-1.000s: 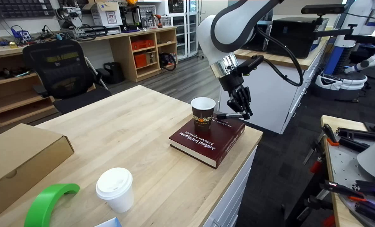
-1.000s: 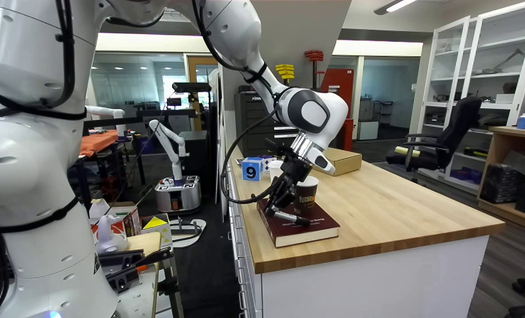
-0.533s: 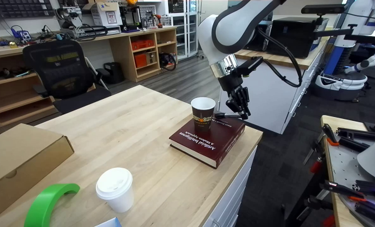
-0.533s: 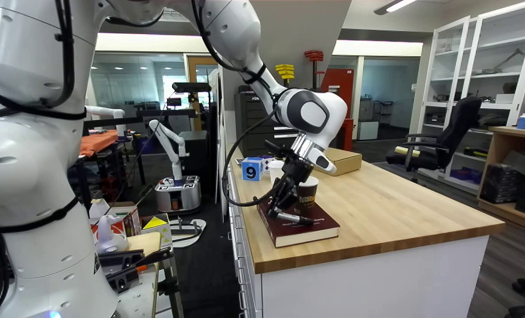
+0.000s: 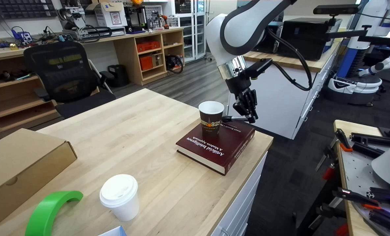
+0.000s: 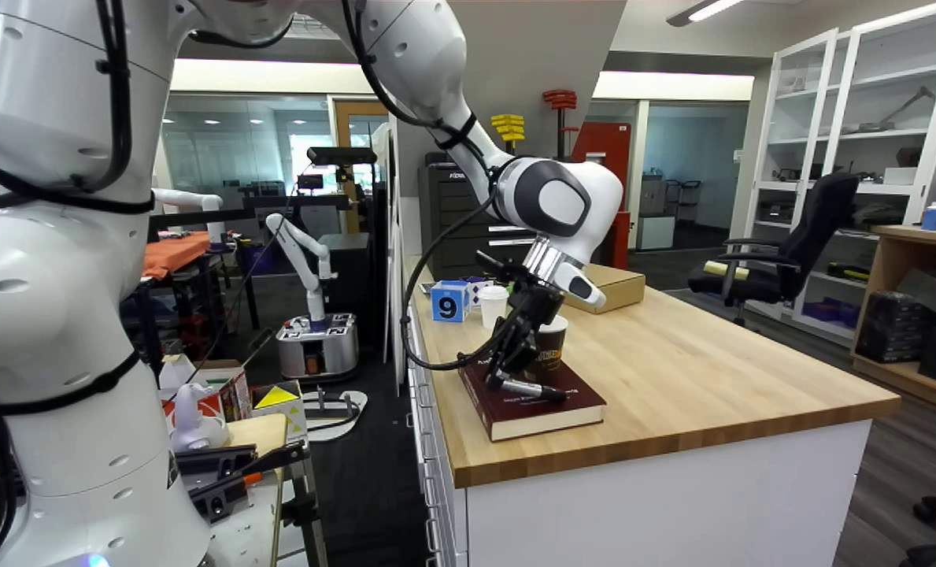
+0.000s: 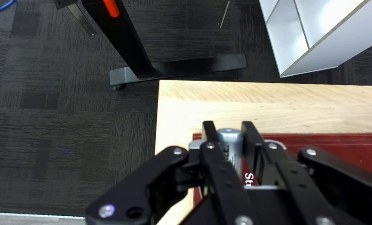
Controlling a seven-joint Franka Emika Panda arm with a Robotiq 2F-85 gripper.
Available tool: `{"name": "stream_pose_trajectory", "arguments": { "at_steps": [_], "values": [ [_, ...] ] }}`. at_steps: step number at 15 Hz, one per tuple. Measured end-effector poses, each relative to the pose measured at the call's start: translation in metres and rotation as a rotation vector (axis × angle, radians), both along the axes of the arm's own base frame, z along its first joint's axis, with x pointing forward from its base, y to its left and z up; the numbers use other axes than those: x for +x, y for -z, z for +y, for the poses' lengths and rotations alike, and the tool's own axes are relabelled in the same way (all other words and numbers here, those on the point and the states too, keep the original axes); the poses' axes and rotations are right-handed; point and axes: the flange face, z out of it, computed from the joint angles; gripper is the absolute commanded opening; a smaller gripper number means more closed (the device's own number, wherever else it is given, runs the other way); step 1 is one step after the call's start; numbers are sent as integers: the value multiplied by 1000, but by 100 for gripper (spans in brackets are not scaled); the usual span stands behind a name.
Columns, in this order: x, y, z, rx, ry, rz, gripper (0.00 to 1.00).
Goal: Remove the marker from the cup and put it on the book
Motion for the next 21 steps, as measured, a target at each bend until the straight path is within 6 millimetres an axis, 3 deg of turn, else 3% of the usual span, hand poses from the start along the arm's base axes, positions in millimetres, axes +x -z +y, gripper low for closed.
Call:
{"name": "stream_pose_trajectory", "arguments": {
  "at_steps": [8, 9, 10, 17, 21],
  "values": [
    [11, 1, 3, -9, -17, -16, 6],
    [13, 2, 4, -9, -19, -17, 49],
    [15, 3, 5, -9, -21, -19, 50],
    [23, 4, 9, -7, -26, -27, 95],
    [23, 0, 9, -7, -26, -34, 100]
  ]
}}
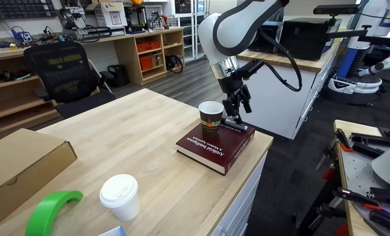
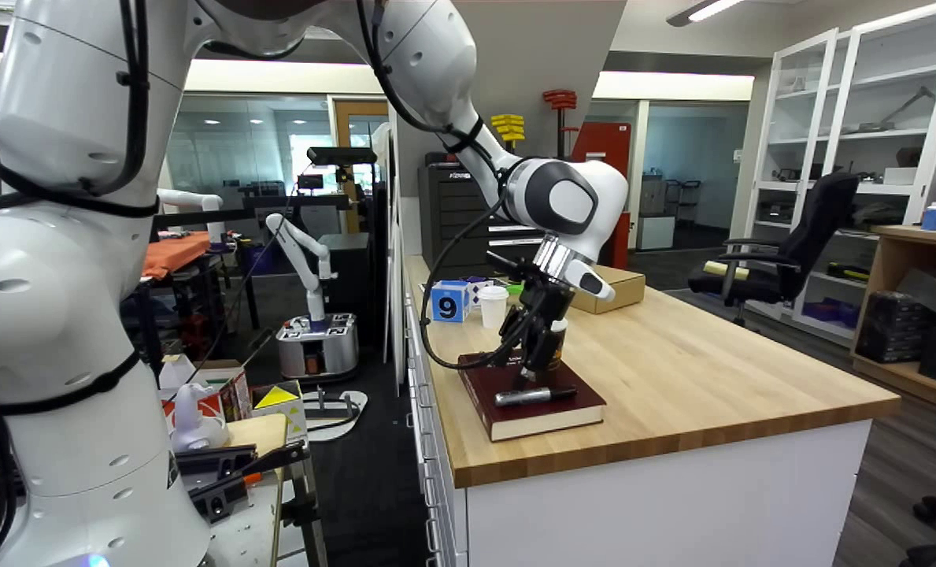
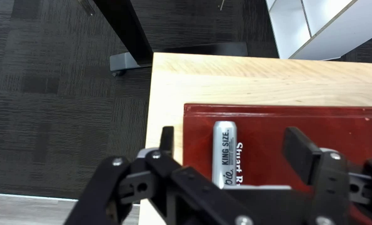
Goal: Remove the marker from the cup and put it on the book
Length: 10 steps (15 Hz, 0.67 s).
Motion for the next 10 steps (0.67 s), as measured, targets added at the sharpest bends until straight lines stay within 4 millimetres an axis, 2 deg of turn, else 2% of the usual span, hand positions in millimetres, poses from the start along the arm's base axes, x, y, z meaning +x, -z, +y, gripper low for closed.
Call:
{"name": "stream_pose_trajectory", "arguments": {
  "at_steps": [6, 10],
  "values": [
    [0, -7, 0, -1, -2, -11, 100],
    [-5, -28, -3, -16, -16, -41, 100]
  ]
}}
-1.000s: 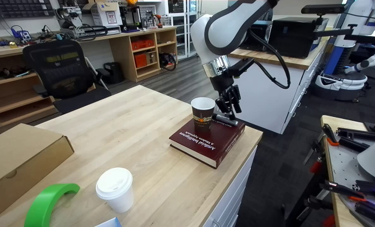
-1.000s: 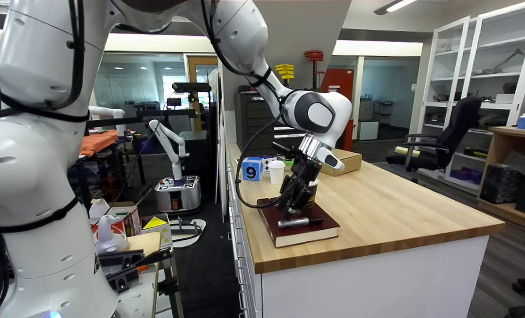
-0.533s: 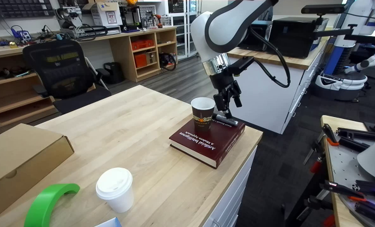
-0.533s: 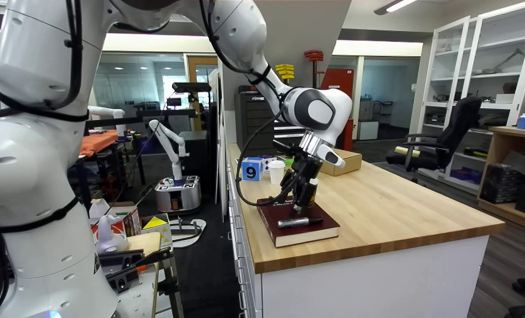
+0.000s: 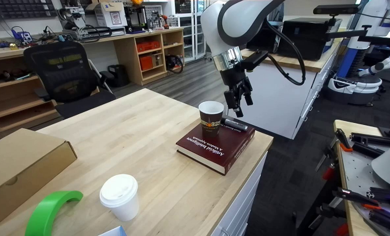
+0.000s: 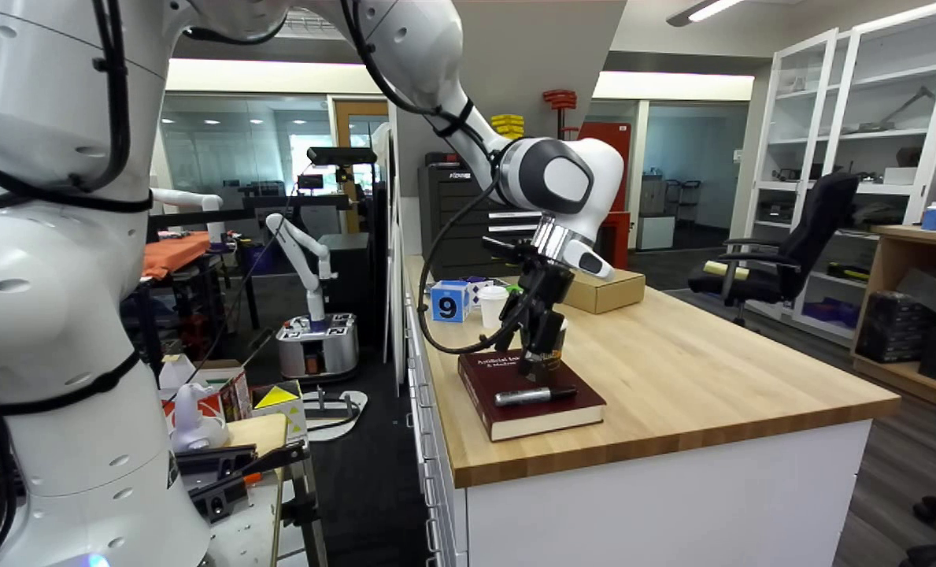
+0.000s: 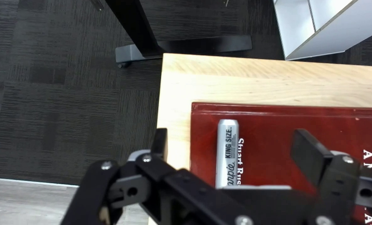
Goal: Remove the marker from the cup and put it on the book
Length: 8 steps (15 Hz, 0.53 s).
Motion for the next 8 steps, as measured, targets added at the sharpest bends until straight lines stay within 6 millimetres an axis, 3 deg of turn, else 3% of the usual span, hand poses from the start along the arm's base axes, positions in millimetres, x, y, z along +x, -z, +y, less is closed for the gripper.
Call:
{"name": "stream_pose_trajectory", "arguments": {
  "at_steps": [8],
  "values": [
    [-9, -56, -9, -9, 4, -104, 100]
  ]
}}
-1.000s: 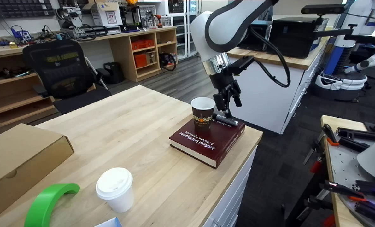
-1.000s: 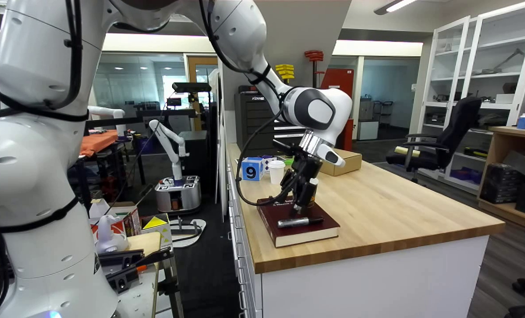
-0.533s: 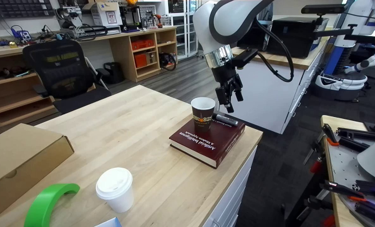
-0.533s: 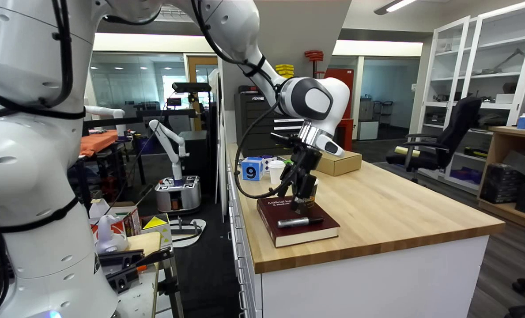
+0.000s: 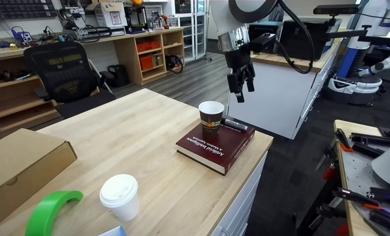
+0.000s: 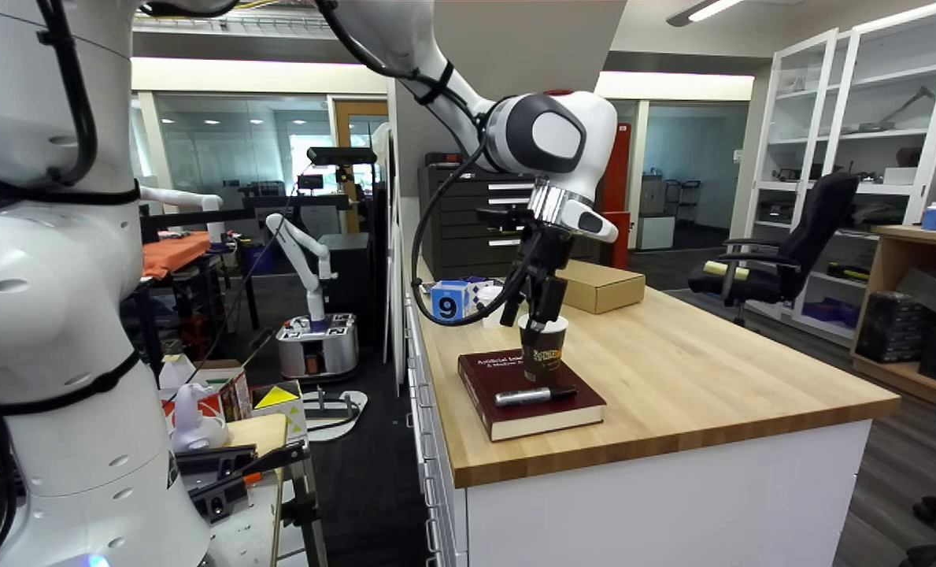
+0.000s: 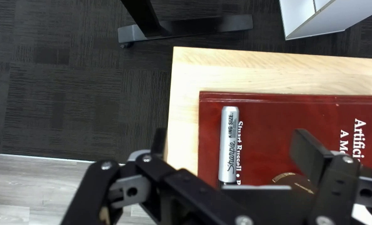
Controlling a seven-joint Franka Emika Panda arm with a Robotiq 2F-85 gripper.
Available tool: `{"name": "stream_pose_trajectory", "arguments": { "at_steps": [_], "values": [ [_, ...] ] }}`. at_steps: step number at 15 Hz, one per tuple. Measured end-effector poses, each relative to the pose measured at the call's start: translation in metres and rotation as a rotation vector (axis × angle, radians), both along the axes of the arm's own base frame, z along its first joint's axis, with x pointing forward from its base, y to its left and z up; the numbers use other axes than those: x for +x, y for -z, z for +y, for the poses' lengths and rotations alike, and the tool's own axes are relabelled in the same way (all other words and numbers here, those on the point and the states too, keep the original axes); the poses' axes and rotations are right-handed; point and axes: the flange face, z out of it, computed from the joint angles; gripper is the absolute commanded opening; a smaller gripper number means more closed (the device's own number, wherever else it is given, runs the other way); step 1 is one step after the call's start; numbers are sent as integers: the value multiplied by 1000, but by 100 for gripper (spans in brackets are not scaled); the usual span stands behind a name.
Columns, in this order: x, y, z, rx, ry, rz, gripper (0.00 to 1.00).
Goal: Remove the marker from the cup and put it on the book
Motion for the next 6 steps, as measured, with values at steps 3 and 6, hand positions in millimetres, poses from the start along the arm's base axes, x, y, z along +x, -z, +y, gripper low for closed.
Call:
{"name": "stream_pose_trajectory", "arguments": {
  "at_steps": [3, 6],
  "values": [
    [4, -19, -1, 3, 4, -61, 100],
    [7, -29, 1, 12, 12, -86, 100]
  ]
}}
